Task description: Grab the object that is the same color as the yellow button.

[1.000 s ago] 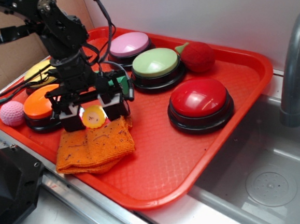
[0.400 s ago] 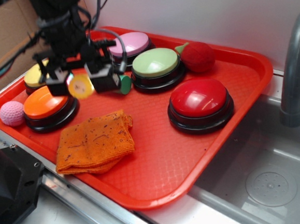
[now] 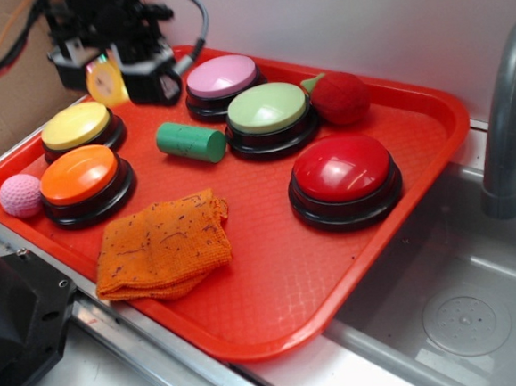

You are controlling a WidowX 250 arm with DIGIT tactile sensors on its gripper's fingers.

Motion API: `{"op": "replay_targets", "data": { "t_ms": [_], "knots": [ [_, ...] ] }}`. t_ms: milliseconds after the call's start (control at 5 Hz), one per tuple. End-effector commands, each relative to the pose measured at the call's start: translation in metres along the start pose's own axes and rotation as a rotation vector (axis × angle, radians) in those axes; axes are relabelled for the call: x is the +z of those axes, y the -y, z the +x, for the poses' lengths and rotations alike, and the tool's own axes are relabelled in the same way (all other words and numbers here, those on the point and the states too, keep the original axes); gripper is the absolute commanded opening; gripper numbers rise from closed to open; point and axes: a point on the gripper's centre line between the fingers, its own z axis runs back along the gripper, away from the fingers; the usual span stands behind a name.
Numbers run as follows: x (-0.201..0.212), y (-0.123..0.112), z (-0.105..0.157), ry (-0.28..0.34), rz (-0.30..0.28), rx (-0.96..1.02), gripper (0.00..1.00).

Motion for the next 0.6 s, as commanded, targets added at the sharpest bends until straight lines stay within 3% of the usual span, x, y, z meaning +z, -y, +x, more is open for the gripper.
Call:
{"op": "replay_targets", "data": {
  "t_ms": [0, 200, 400],
  "knots": [
    [0.0484, 0.001, 0.0051, 0.147, 0.016, -0.04, 0.0],
    [0.0416, -0.0022, 0.0005, 0.228, -0.05, -0.006, 0.0],
    [0.0414, -0.0069, -0.0026, 0.206, 0.002, 0.062, 0.0]
  ]
}}
